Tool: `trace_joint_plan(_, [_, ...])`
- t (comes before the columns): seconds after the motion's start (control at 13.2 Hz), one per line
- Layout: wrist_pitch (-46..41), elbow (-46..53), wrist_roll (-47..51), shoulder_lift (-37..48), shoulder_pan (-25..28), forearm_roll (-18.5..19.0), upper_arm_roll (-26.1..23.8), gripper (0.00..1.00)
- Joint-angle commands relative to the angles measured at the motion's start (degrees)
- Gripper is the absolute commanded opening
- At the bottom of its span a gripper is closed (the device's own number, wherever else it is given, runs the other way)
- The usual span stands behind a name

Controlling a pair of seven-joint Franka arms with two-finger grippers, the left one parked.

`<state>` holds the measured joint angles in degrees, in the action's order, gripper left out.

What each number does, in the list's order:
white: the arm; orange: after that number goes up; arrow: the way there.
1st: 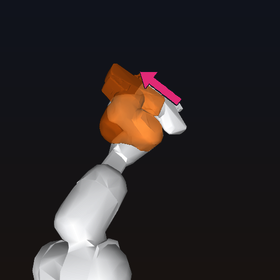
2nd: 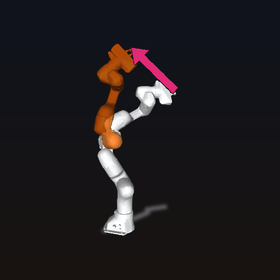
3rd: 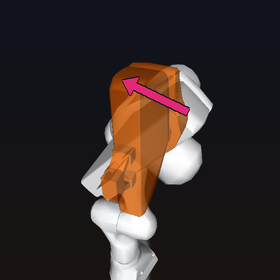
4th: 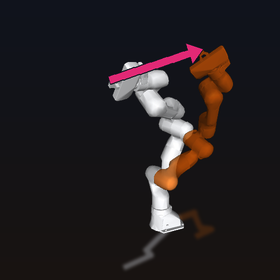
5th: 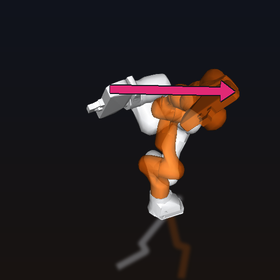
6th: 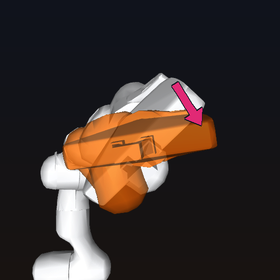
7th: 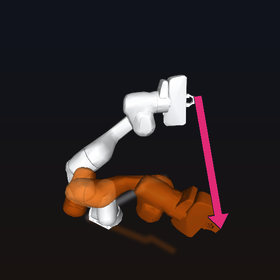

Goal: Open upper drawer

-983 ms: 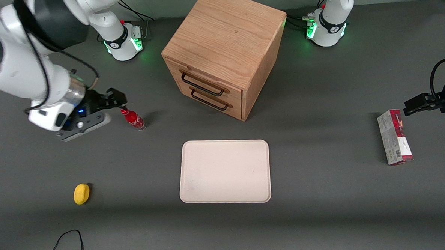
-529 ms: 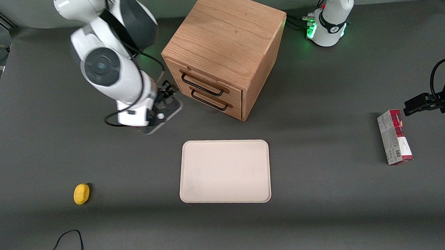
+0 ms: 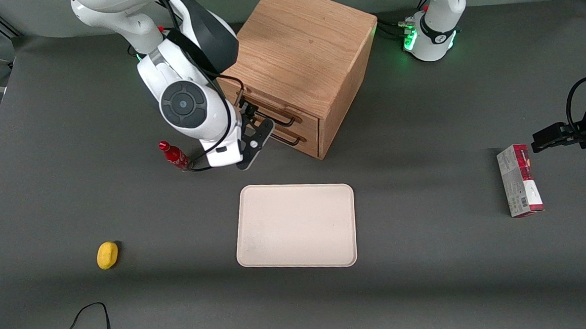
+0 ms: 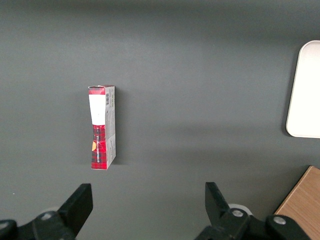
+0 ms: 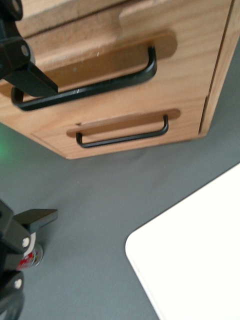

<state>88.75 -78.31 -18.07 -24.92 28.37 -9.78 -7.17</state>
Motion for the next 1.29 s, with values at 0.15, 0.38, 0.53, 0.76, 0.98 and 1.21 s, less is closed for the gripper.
trace_joint_plan(0.15, [-0.6, 1.5, -1.5, -2.5, 2.4, -1.7, -0.3, 1.0])
trace_joint_plan(0.38, [0.1, 1.4, -1.5, -4.2, 2.4, -4.1, -0.3, 1.0])
trace_joint_plan(0.53, [0.3, 0.9, -1.6, -4.5, 2.5, -4.1, -0.2, 1.0])
trace_joint_plan(0.76, [0.8, 0.3, -1.7, -5.3, 2.7, -4.1, -0.2, 1.0])
trace_joint_plan(0.98, [0.9, 0.3, -1.7, -6.8, 2.7, -3.8, -0.2, 1.0])
trace_joint_plan(1.21, [1.4, 0.3, -1.7, -7.2, 2.7, -3.3, 0.0, 1.0])
